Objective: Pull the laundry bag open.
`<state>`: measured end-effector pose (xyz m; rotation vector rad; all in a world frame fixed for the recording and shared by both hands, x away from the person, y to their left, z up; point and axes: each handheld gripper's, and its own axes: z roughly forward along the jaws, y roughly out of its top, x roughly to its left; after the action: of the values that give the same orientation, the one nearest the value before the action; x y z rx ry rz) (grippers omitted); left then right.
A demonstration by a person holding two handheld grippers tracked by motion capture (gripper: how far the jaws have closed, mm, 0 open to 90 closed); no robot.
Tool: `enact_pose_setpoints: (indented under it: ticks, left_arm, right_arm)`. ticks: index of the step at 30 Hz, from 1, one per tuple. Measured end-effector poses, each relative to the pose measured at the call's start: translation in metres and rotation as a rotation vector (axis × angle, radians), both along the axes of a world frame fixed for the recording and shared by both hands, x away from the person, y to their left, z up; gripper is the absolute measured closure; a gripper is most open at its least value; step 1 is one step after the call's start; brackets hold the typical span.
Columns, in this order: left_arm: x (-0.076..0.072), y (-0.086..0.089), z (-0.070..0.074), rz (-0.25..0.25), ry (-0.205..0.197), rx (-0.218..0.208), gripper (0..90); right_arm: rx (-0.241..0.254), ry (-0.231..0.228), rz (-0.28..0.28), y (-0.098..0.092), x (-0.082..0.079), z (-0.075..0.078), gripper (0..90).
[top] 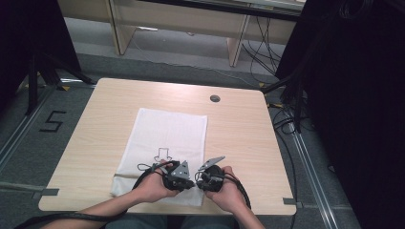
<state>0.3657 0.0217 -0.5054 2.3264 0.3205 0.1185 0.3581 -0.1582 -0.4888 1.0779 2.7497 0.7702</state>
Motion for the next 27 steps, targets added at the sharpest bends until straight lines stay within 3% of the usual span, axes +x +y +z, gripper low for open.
enact_pose_setpoints:
  ticks: [6, 11, 16, 27]
  left_arm:
    - [0.0001, 0.0006, 0.0013, 0.012, 0.02, -0.01, 87.1]
    - [0.001, 0.0012, 0.0028, 0.003, 0.011, 0.002, 87.1]
    - [-0.0003, 0.0005, 0.0027, 0.009, 0.017, -0.006, 87.1]
    - [-0.0004, 0.0022, 0.0056, -0.004, 0.014, -0.001, 87.2]
  right_arm:
    - [-0.001, -0.002, 0.002, -0.0001, -0.0001, 0.0, 90.0]
    - [-0.005, 0.007, -0.007, 0.0018, -0.0017, 0.0009, 90.0]
    - [-0.028, -0.03, 0.013, 0.0024, -0.0015, -0.0001, 90.0]
    - [-0.019, -0.016, 0.003, 0.0019, -0.0015, 0.0001, 90.0]
